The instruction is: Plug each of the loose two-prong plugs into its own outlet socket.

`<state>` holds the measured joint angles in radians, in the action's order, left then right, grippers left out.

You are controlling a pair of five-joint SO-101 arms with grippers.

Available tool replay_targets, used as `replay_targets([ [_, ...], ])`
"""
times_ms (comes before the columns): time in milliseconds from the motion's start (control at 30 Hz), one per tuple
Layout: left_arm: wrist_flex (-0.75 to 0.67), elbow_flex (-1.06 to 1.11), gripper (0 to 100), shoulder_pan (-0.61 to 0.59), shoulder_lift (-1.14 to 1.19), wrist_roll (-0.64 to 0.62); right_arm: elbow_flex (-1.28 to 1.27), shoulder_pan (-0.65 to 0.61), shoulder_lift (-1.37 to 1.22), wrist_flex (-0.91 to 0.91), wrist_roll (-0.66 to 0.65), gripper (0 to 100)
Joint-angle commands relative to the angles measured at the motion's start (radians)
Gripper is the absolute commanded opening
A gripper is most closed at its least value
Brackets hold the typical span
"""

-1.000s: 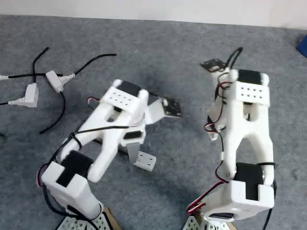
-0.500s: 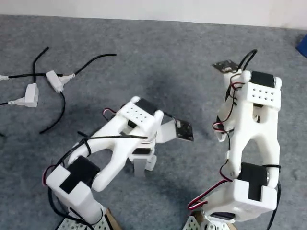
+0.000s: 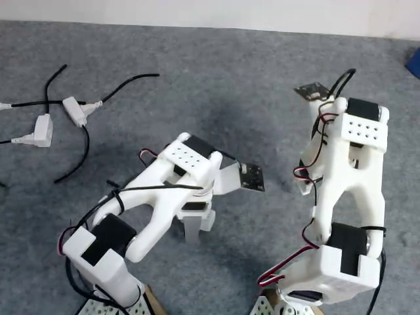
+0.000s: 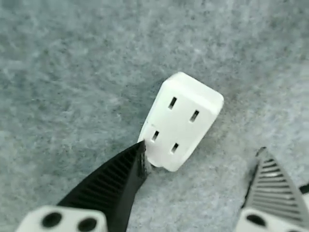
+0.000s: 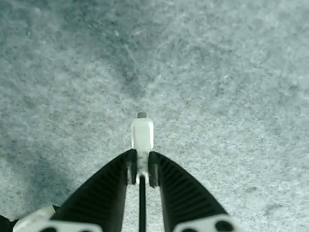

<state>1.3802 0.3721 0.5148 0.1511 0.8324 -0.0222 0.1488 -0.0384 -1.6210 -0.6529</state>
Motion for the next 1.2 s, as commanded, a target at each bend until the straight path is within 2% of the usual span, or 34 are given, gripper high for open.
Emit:
replay_targets([
  [0,0.057,-0.007,35,0.022,-0.010,0.060,0.015,0.008,0.062,0.002,-0.011,0.7],
  [267,0.273,-0.222,35,-0.024,-0.010,0.074,0.016,0.001,0.062,0.002,-0.009,0.7],
  [433,0.292,-0.278,35,-0.035,0.002,0.104,0.015,-0.015,0.062,0.001,-0.005,0.7],
  [867,0.020,-0.082,35,-0.035,0.002,0.110,0.008,-0.016,0.062,0.001,-0.009,0.7],
  [1167,-0.089,0.001,35,-0.036,0.002,0.144,0.008,-0.018,0.064,0.001,-0.005,0.7],
])
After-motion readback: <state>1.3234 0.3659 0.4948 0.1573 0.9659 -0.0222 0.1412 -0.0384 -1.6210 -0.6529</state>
